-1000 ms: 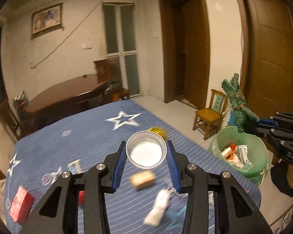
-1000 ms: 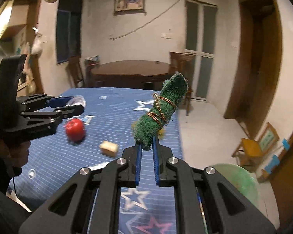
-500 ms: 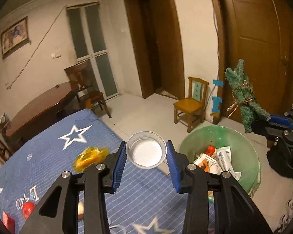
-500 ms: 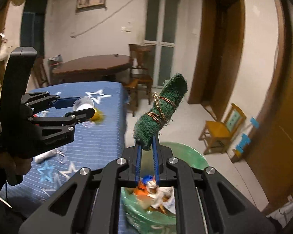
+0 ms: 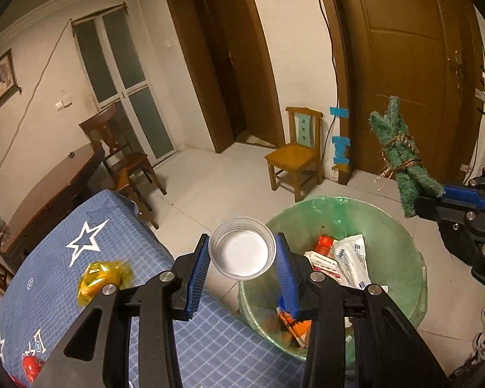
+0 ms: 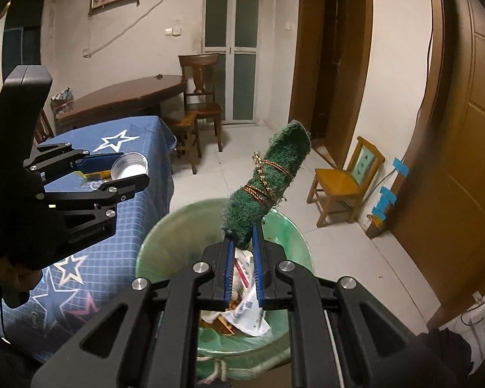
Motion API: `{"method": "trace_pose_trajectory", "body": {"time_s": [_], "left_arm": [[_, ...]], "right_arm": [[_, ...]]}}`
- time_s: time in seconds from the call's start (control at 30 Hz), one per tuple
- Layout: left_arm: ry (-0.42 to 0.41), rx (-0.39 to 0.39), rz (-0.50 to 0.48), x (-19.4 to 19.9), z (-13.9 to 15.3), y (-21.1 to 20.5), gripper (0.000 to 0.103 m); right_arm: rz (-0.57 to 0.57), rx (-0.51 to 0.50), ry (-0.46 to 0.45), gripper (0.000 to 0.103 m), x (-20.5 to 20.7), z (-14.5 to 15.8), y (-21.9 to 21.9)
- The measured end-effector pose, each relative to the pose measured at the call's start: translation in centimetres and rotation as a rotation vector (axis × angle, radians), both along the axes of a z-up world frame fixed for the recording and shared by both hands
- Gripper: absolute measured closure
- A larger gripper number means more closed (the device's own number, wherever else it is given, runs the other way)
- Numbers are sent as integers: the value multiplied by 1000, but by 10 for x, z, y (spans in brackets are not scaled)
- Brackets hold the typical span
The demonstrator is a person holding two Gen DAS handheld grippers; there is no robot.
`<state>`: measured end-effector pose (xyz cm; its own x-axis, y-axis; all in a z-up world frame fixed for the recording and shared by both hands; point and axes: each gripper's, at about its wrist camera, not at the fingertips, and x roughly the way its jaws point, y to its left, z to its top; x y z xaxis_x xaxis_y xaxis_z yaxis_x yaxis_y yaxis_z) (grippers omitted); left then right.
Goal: Collect trash
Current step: 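Carry the green cloth and clear cup over the green bin, then open both grippers to drop the cloth and cup into the bin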
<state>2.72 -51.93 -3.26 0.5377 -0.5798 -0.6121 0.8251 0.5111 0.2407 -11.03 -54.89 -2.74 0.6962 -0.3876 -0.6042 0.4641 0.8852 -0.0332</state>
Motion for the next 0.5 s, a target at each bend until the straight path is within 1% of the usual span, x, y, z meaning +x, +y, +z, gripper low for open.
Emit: {"method": "trace_pose_trajectory", "body": {"time_s": [0.23, 0.5], "left_arm": [[12, 31, -5, 2, -17, -9, 61], [26, 47, -13, 7, -27, -15, 61]], "right_arm": [[2, 21, 36, 94, 4, -13, -7], [6, 26, 52, 94, 9, -15, -9]]}}
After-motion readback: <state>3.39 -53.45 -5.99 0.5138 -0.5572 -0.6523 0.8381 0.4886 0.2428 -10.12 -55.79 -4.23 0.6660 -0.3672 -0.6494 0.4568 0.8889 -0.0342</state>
